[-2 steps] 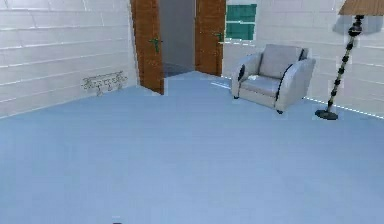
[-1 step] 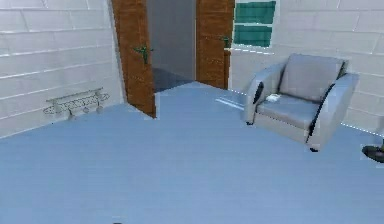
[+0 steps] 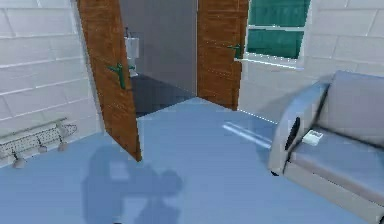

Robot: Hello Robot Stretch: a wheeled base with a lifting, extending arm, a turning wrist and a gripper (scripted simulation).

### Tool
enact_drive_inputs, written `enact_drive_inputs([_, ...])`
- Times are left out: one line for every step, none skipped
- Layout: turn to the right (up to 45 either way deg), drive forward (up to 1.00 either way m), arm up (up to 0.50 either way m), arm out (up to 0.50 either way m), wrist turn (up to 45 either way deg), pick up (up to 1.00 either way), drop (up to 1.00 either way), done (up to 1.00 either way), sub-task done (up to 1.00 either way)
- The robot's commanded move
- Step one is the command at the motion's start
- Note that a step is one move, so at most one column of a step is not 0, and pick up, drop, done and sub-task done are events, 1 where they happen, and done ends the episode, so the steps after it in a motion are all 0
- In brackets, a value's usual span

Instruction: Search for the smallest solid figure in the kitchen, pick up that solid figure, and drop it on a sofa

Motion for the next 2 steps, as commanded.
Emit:
enact_drive_inputs([0.0,1.0,0.0,0.0,0.0,0.0,0.0,0.0,0.0])
enact_drive_inputs([0.0,1.0,0.0,0.0,0.0,0.0,0.0,0.0,0.0])
